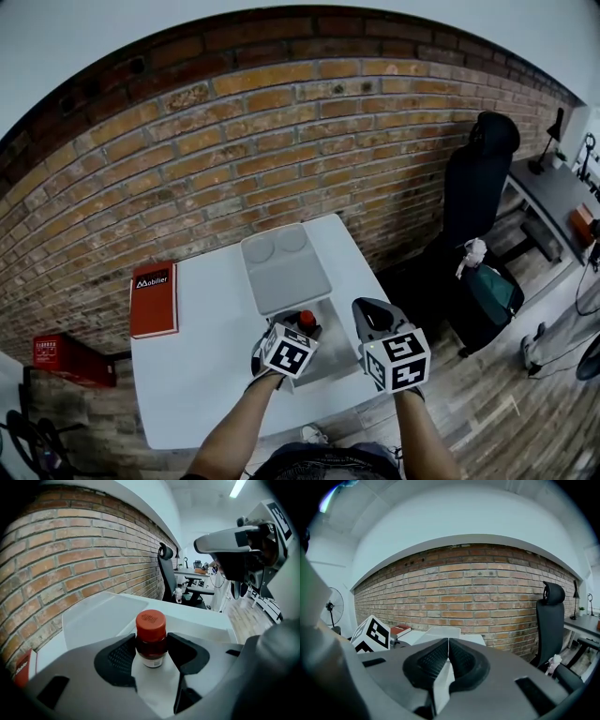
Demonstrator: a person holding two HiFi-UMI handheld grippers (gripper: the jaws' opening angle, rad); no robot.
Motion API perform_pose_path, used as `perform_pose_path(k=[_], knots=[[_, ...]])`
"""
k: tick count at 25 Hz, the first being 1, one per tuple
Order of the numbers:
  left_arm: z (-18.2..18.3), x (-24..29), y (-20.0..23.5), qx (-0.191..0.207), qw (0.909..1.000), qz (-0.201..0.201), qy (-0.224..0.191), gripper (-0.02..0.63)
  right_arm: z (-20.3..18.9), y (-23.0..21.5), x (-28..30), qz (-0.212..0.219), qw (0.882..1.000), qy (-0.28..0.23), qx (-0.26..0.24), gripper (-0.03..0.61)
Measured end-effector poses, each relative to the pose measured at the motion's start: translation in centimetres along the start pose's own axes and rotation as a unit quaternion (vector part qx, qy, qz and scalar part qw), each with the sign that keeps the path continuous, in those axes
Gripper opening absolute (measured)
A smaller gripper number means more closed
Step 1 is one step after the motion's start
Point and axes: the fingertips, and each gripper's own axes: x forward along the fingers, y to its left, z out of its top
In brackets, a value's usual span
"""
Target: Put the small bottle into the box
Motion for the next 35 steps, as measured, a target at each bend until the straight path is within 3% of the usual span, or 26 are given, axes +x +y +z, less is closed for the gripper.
perform_pose_path(k=[5, 12, 27, 35], knots=[[-0.2, 0.4, -0.6, 0.031, 0.9993, 0.001, 0.019, 0.23, 0.0, 0.0, -0.1, 0.002, 1.0, -0.003, -0.001, 0.021], [-0.5, 0.9, -0.8, 0.043, 0.9984, 0.003, 0.037, 0.23, -0.2, -0.3, -0.5, -0.001, 1.0, -0.002, 0.007, 0.021], [-0.5, 0.8, -0.8, 0.035, 0.9983, 0.001, 0.046, 0.232, -0.3, -0.6, -0.6, 0.01, 1.0, -0.003, 0.007, 0.021], [-1.7, 0.0, 0.0, 0.011, 0.9986, 0.014, 0.049, 0.256, -0.4, -0.3, -0.4, 0.024, 1.0, -0.002, 0.007, 0.021]])
